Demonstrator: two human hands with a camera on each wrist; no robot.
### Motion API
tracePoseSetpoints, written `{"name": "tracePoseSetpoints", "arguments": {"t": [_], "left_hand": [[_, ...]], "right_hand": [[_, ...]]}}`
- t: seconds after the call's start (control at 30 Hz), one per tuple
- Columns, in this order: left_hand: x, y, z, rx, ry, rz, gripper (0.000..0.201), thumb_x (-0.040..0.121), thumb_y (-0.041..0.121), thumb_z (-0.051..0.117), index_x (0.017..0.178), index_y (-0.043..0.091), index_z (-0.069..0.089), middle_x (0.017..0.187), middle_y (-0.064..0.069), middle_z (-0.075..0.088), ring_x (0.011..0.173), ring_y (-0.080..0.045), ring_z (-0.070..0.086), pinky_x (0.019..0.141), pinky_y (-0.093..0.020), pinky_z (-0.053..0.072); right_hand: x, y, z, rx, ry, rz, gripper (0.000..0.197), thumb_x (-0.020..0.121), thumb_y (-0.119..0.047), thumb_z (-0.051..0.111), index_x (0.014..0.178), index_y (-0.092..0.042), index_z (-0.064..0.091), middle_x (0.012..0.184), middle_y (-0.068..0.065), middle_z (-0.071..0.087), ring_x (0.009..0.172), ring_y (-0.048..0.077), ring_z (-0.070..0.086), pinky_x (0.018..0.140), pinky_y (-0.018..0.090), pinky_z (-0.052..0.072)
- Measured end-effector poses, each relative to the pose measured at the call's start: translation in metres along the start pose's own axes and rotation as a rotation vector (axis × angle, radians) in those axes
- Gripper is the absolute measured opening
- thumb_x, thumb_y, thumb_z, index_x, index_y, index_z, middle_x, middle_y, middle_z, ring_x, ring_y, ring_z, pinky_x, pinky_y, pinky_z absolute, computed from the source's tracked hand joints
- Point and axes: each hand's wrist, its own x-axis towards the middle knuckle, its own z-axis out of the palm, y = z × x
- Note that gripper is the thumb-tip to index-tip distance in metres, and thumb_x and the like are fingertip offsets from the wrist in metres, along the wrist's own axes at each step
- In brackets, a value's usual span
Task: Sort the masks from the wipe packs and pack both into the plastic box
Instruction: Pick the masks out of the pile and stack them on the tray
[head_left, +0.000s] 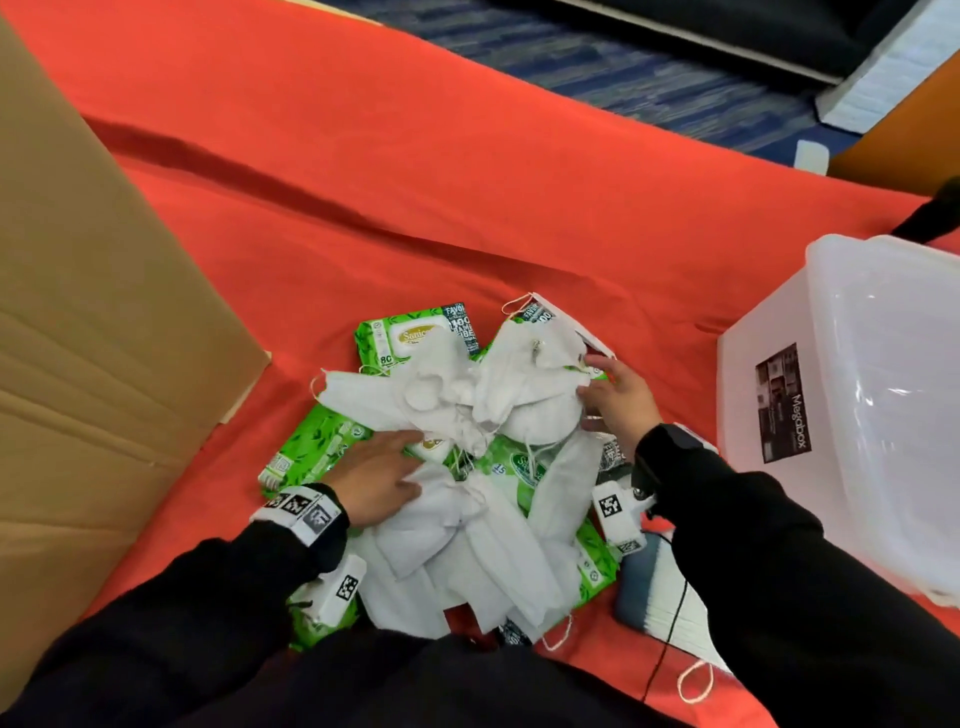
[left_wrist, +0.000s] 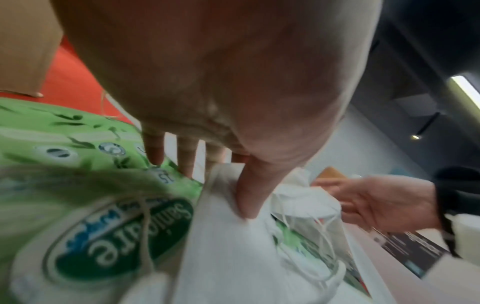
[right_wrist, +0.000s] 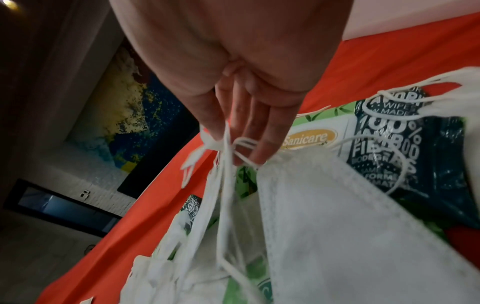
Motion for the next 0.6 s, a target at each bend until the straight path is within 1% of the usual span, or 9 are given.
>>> {"name": "tracePoseSetpoints", "arguments": {"t": [0.1,0.2,0.3,0.37,0.4,0.43,0.5,0.57,0.6], "left_hand": [[0.0,-0.012,-0.014,-0.154,0.03,-0.103,0.048,0.089,0.043,0.048,0.127,0.02,0.065,0.163,0.0,0.031,0.145,-0.023,0.036,0.116,-0.036,0.033],[0.001,-0.013,-0.023,-0.231,0.147,-0.148,0.055,0.09,0.043,0.045,0.136,0.015,0.06,0.152,-0.002,0.045,0.134,-0.023,0.048,0.11,-0.033,0.038],[0.002,0.002,-0.024,-0.366,0.336,-0.133,0.045,0.094,0.04,0.05,0.123,0.009,0.064,0.127,-0.008,0.063,0.115,-0.027,0.059,0.091,-0.032,0.043],[0.0,0.015,-0.027,-0.551,0.441,-0.119,0.031,0.097,0.033,0.054,0.116,0.011,0.066,0.116,-0.003,0.069,0.105,-0.021,0.061,0.081,-0.03,0.041],[0.0,0.02,-0.028,-0.636,0.477,-0.128,0.023,0.098,0.026,0.058,0.116,0.013,0.066,0.115,0.0,0.069,0.104,-0.018,0.061,0.08,-0.028,0.04],[0.001,0.025,-0.028,-0.709,0.507,-0.134,0.02,0.098,0.02,0.061,0.117,0.015,0.065,0.115,0.003,0.069,0.103,-0.016,0.061,0.08,-0.028,0.042],[0.002,0.029,-0.026,-0.892,0.536,-0.158,0.024,0.091,0.022,0.068,0.115,0.021,0.065,0.113,0.004,0.072,0.103,-0.018,0.067,0.086,-0.034,0.05],[0.002,0.032,-0.027,-1.101,0.569,-0.196,0.025,0.084,0.027,0.07,0.109,0.026,0.067,0.109,0.001,0.075,0.102,-0.021,0.071,0.092,-0.043,0.055],[0.001,0.033,-0.028,-1.177,0.588,-0.208,0.021,0.087,0.022,0.07,0.107,0.024,0.067,0.108,-0.002,0.075,0.101,-0.023,0.071,0.092,-0.044,0.056]], "right_hand": [[-0.001,0.007,-0.018,0.037,-0.014,0.043,0.053,0.084,0.014,0.066,0.128,-0.015,0.058,0.102,0.013,0.069,0.075,0.026,0.068,0.06,0.036,0.056],[-0.003,0.023,-0.027,-0.02,-0.04,0.164,0.044,0.084,-0.004,0.078,0.124,-0.009,0.063,0.096,0.014,0.075,0.068,0.024,0.067,0.058,0.033,0.054],[-0.005,0.031,-0.022,-0.047,0.006,0.281,0.036,0.083,-0.019,0.082,0.113,-0.01,0.064,0.089,0.01,0.069,0.051,0.018,0.06,0.05,0.026,0.047],[-0.005,0.032,-0.009,-0.118,-0.003,0.308,0.035,0.082,-0.028,0.083,0.103,-0.012,0.06,0.087,0.01,0.063,0.046,0.016,0.055,0.048,0.023,0.039],[-0.006,0.032,-0.002,-0.202,-0.026,0.291,0.04,0.08,-0.034,0.085,0.105,-0.016,0.059,0.091,0.01,0.063,0.052,0.017,0.057,0.05,0.024,0.039],[-0.003,0.034,0.005,-0.324,-0.034,0.252,0.048,0.077,-0.041,0.086,0.109,-0.018,0.059,0.097,0.008,0.064,0.066,0.02,0.061,0.057,0.027,0.043],[0.0,0.033,0.016,-0.603,-0.022,0.188,0.052,0.073,-0.049,0.086,0.107,-0.019,0.063,0.104,0.003,0.064,0.093,0.023,0.063,0.073,0.032,0.047],[0.006,0.032,0.023,-0.717,-0.029,0.178,0.046,0.071,-0.053,0.085,0.089,-0.017,0.063,0.099,0.003,0.066,0.094,0.025,0.064,0.072,0.033,0.046],[0.008,0.03,0.027,-0.726,-0.032,0.195,0.048,0.069,-0.057,0.084,0.085,-0.016,0.064,0.098,0.005,0.066,0.094,0.027,0.065,0.071,0.033,0.046]]}}
